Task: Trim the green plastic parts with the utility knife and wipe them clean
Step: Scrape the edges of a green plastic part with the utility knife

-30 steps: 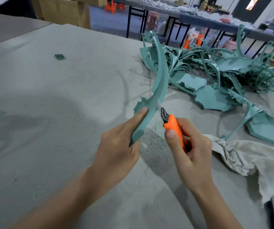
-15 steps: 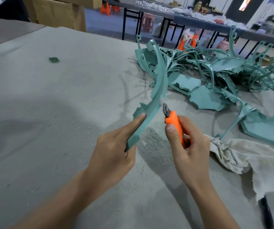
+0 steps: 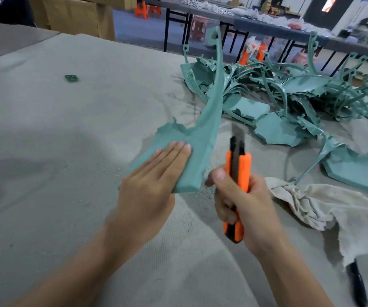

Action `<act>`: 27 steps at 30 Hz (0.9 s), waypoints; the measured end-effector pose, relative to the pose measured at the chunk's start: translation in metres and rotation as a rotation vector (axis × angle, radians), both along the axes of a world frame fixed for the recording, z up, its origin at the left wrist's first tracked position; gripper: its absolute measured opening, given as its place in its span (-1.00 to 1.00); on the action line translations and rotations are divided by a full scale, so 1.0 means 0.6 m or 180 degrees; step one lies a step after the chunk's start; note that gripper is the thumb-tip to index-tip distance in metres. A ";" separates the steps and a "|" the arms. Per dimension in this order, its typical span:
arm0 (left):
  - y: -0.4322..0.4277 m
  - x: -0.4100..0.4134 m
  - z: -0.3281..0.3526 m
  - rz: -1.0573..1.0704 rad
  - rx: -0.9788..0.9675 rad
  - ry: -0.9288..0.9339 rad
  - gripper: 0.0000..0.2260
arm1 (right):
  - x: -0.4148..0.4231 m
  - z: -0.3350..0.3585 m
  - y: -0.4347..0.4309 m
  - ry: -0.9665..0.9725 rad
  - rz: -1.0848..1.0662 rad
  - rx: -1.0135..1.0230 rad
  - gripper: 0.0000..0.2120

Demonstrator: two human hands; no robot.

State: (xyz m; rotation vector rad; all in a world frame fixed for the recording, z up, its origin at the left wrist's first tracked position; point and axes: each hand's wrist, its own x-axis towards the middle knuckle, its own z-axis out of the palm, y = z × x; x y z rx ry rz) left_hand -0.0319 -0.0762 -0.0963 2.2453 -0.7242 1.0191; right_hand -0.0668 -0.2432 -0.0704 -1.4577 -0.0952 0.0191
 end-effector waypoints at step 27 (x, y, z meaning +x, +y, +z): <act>0.007 0.003 0.001 -0.0049 0.0484 -0.0169 -0.53 | 0.005 0.001 -0.006 -0.0082 -0.0669 0.0186 -0.86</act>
